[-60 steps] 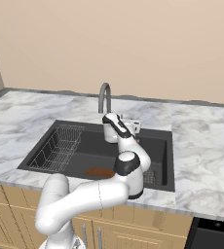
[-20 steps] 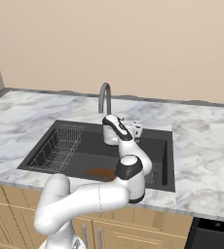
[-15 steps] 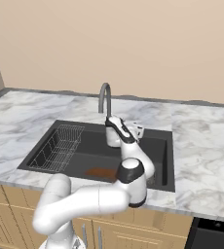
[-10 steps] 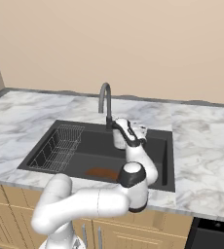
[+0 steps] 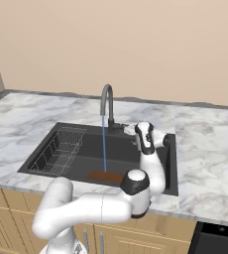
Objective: Turn on the sink faucet with hot water and rinse the cutting board for ten seconds, then turn off the faucet. Push the cutting board to reach the water if necessary.
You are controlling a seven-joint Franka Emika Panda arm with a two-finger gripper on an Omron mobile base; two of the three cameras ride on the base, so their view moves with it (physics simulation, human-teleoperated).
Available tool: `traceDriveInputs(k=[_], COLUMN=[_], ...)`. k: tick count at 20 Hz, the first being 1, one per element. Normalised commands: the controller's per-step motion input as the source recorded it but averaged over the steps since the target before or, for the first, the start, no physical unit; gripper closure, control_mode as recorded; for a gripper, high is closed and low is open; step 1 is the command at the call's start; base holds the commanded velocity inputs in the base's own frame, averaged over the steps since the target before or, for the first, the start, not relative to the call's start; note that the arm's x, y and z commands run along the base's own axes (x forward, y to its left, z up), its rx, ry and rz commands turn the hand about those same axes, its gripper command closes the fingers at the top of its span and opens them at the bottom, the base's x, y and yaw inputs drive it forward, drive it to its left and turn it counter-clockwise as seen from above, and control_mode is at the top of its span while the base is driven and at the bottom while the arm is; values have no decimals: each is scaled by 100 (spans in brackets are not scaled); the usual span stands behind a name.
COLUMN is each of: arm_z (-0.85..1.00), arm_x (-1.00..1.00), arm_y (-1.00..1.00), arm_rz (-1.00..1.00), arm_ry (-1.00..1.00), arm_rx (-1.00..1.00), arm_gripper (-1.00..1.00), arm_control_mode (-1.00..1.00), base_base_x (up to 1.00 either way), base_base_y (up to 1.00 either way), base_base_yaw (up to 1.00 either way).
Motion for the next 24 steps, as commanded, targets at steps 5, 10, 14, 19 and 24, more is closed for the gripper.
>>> traceDriveInputs(k=[5,10,14,19,24], arm_z=[0,2,24,54,71], arm_x=[4,1,-6,-12,0], arm_y=[-100,-95,-48,-2,3], arm_rz=[2,0,-1,-1,1], arm_ry=[-1,0,0,0,9], arm_rx=[4,2,1,0,0], arm_gripper=[-100,-100,-100,-100,-100], arm_control_mode=[-100,-100,-100,-100,-100], base_base_x=[0,0,0,0,0], base_base_y=[0,0,0,0,0], base_base_yaw=[0,0,0,0,0])
